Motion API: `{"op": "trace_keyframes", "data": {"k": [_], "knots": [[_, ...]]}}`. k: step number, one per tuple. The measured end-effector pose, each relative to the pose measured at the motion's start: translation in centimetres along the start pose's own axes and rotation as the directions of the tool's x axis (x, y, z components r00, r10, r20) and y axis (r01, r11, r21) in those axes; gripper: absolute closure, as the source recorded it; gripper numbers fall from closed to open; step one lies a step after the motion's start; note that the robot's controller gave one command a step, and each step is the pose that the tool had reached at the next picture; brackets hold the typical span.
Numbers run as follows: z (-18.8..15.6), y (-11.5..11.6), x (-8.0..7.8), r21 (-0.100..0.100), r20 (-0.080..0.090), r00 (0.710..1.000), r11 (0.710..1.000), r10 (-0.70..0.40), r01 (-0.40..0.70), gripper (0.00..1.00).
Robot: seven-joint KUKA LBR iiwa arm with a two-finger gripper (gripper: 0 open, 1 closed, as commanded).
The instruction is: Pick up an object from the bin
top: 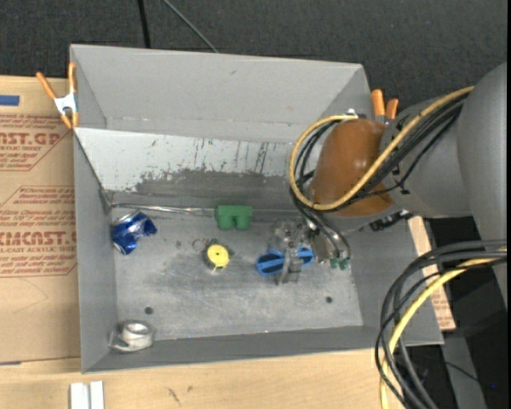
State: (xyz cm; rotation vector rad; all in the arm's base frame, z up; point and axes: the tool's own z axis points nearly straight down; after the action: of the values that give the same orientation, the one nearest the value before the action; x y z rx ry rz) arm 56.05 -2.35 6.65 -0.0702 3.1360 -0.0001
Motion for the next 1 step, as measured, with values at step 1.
{"op": "trace_keyframes", "data": {"k": [1], "knots": [[-2.75,0.01,-0.10,0.000,-0.001,1.000,1.000,0.000,0.000,1.00]]}}
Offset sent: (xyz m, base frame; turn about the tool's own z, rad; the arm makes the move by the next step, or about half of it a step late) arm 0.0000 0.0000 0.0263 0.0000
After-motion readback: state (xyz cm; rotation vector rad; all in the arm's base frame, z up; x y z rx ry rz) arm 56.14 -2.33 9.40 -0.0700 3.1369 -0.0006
